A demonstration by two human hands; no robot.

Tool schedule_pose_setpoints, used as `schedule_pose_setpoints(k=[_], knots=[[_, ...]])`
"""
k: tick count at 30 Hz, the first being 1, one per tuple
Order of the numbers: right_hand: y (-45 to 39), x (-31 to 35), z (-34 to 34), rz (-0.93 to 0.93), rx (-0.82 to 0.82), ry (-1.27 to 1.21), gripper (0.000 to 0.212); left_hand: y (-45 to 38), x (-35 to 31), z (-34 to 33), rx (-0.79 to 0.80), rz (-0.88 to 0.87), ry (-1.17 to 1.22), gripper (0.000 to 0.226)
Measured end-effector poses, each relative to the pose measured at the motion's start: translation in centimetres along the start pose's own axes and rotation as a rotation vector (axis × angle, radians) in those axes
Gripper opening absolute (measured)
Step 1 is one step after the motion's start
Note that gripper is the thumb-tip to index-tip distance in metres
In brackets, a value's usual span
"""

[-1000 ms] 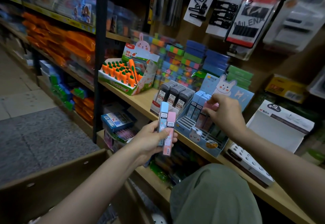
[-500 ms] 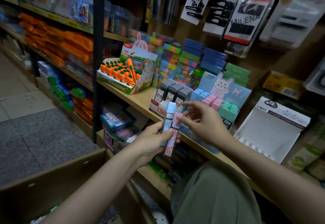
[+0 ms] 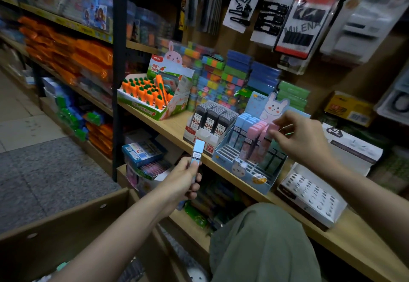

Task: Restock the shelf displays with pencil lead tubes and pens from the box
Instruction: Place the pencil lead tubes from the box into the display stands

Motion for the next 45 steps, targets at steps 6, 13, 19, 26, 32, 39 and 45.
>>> schedule_pose_setpoints(k=[6,13,19,26,32,39,45], knots=[[0.3,-0.2,-2.0,0.024,-0.015,-0.018,0.014,0.2,-0.8,0.0,0.017,-0.066,-0.047,0.023],[-0.1,-0.6,-2.4,-0.002,-0.006,0.014,0.014,-0.2,-1.1,0.0,-0.004,-0.138,-0.140,0.020],[0.7,-0.4,-2.5,0.042,-0.042,0.083,0.019,-0.3,-1.8,0.1,-0.026,-0.233,-0.159,0.016],[1.0,0.4,-3.0,0.164,-0.054,0.219,0.023,-0.4,-2.3,0.1,-0.009,-0.280,-0.096,0.024],[0.5,0.3,-2.8,0.090,-0.028,0.236,0.035,-0.3,-2.4,-0.3,0.007,-0.298,-0.126,0.026],[2.2,6.5,-6.8,0.066,0.355,-0.246,0.042,0.2,-2.9,-1.0,0.063,-0.347,-0.195,0.019],[-1.2,6.8,-6.6,0.032,0.351,-0.239,0.019,-0.1,-3.4,-0.4,-0.041,-0.403,-0.266,0.029]])
Point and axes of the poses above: each hand's wrist, its own y-axis away from the middle knuckle, its own z-axis out of the back of the hand, x = y × z, the point moved 9 cm from there along -y, towards the middle knuckle, and after that the axes turned 7 degrees about -x, right-handed, at the moved point
